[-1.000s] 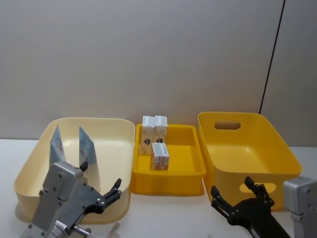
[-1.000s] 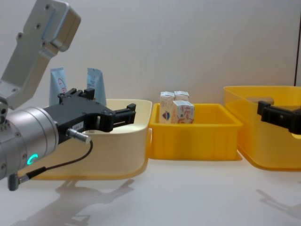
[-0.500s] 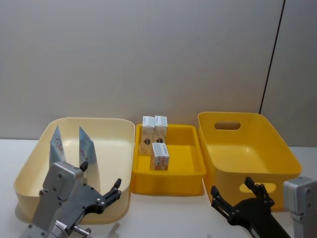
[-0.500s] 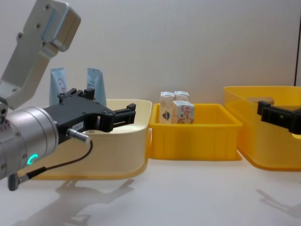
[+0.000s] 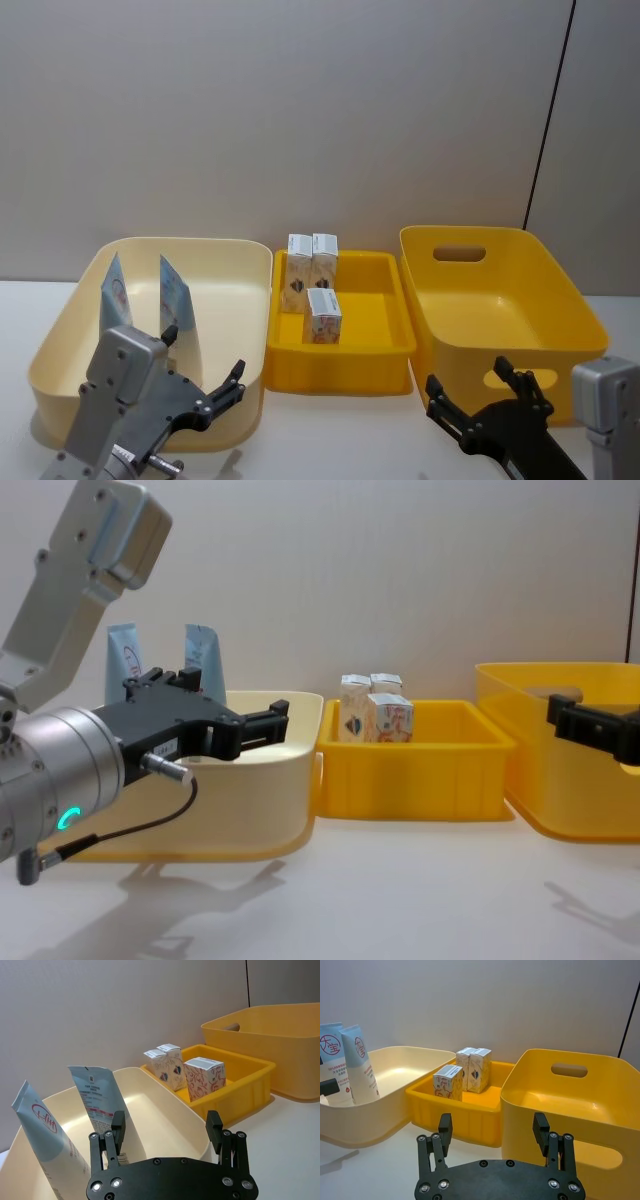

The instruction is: Bimanual collaborative sorting of washing and personal care products

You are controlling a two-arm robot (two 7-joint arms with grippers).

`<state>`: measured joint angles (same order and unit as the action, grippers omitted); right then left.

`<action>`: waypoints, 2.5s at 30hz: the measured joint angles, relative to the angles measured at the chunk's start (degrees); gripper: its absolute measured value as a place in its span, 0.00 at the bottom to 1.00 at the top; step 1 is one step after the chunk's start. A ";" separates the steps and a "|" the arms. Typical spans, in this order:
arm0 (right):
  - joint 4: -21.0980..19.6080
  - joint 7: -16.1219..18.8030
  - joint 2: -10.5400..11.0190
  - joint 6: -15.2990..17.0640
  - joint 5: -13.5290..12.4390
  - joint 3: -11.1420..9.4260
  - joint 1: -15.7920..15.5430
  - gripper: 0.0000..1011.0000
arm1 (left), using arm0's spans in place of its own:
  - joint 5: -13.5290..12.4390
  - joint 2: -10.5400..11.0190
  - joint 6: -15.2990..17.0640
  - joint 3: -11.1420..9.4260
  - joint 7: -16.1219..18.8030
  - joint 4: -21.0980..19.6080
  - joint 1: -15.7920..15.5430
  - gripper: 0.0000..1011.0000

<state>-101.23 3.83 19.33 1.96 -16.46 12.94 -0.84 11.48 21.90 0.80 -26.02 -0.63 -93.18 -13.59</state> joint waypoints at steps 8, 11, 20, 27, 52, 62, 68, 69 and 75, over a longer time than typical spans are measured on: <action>-0.79 0.05 0.02 3.09 -0.38 -0.29 1.07 0.99 | 0.00 0.00 0.00 0.00 0.00 0.00 0.00 0.99; -1.62 0.15 0.08 6.30 -0.95 -0.52 2.35 0.99 | 0.00 0.00 0.00 0.00 0.00 0.00 0.00 0.99; -3.06 1.24 -0.19 15.72 -3.01 -0.54 7.62 0.99 | 0.00 0.00 0.00 0.00 0.00 0.00 0.00 0.99; -1.90 2.70 -1.47 24.32 -4.85 0.74 14.06 0.99 | 0.00 0.00 0.00 0.00 0.00 0.00 0.00 0.99; 14.91 -1.75 -12.81 44.42 -3.10 8.21 36.88 0.99 | 0.00 0.00 0.00 0.00 0.00 0.00 0.00 0.99; 22.82 -5.03 -16.97 47.80 -1.58 8.75 42.05 0.99 | 0.00 0.00 0.00 0.00 0.00 0.00 0.00 0.99; 26.53 -6.51 -18.54 49.31 -1.26 7.96 43.75 0.99 | 0.00 0.00 0.00 0.00 0.00 0.00 0.00 0.99; 27.54 -6.89 -18.90 49.66 -1.20 7.71 44.11 0.99 | 0.00 0.00 0.00 0.00 0.00 0.00 0.00 0.99; 31.64 -7.72 -20.21 50.25 -1.16 6.80 45.31 0.99 | 0.00 0.00 0.00 0.00 0.00 0.00 0.00 0.99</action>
<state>-69.59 -3.89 -0.88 52.21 -17.62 19.74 44.47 11.48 21.89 0.79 -26.02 -0.62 -93.18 -13.59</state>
